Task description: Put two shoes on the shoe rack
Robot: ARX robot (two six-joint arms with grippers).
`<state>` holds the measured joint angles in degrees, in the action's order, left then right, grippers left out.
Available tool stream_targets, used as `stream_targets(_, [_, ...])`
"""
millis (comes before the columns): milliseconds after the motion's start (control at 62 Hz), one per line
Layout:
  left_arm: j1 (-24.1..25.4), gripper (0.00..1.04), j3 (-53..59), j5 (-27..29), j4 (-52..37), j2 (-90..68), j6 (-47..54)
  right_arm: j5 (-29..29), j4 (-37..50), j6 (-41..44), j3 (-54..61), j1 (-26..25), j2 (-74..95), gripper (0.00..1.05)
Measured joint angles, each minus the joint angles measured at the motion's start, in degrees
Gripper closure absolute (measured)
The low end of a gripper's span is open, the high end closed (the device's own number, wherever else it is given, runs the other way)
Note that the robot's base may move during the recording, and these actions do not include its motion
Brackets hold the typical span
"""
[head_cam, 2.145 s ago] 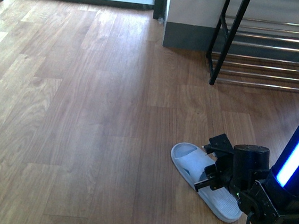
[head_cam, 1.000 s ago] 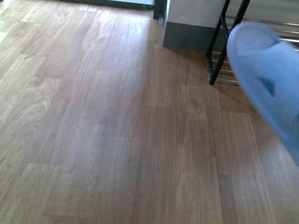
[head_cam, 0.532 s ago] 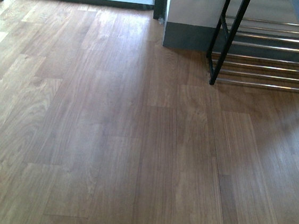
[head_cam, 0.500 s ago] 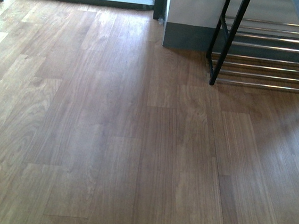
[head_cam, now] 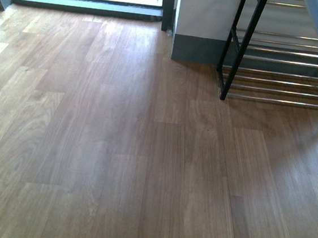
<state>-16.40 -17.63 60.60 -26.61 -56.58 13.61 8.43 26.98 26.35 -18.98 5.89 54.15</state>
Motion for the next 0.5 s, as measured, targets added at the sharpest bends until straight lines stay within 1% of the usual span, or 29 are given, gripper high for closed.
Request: stream_targets(500, [0.02,1.03,-0.04,-0.02,0.00,0.09,0.02,0.04,0.00,0.00,0.00,0.11,-0.17,1.03])
